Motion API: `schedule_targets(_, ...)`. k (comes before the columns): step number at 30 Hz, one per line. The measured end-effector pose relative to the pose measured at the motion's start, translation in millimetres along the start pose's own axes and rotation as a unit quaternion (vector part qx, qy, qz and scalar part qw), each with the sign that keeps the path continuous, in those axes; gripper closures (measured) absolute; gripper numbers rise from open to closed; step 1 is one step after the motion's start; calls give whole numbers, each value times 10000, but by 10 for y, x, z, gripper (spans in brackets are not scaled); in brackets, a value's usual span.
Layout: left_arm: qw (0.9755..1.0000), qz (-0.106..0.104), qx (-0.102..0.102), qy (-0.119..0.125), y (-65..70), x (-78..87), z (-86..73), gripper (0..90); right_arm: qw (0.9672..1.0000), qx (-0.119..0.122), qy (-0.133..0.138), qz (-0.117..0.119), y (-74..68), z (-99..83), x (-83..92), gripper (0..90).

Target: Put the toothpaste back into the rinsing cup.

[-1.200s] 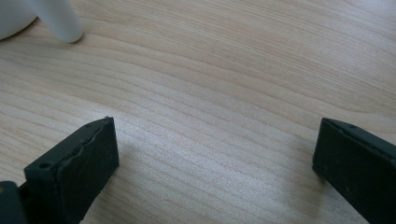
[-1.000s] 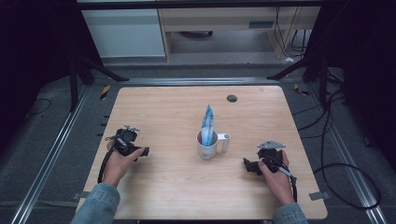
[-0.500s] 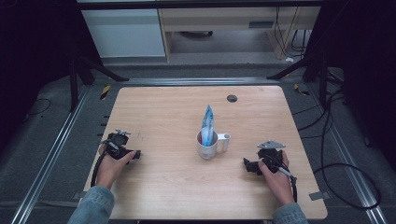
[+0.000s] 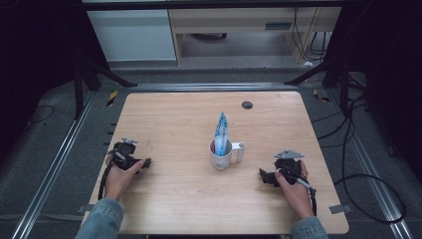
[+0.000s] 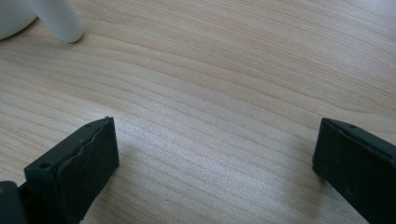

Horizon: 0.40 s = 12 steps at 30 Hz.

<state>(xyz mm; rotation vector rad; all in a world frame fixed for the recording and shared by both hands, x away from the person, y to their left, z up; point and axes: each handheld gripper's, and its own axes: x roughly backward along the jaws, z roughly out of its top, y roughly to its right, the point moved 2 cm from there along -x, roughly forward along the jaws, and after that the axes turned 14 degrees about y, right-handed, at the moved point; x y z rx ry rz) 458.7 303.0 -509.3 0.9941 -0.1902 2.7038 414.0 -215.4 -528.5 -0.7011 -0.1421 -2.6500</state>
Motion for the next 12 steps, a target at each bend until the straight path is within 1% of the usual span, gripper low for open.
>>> schedule_targets(2,10000,-43,31,58,-2,-14,-11,44,10000,36,9,-8,4,-2,-3,6)
schedule_targets(4,9999,-60,11,112,-2,-23,-17,31,10000,-2,-2,1,-1,0,1,6)
schedule_targets(5,9998,-83,-13,162,0,-30,-22,23,10000,34,10,-8,4,-2,-3,6)
schedule_targets(7,9994,-120,-25,330,5,-49,-40,7,10000,37,10,-9,4,-2,-2,6)
schedule_targets(8,9988,-138,-31,477,5,-62,-57,2,10000,42,13,-11,4,-3,-2,6)
schedule_targets(9,9983,-168,-37,555,2,-69,-66,0,10000,37,13,-16,-1,-4,1,6)
schedule_targets(12,9959,-204,-49,875,-13,-88,-106,0,10000,38,14,-16,-1,-5,2,5)
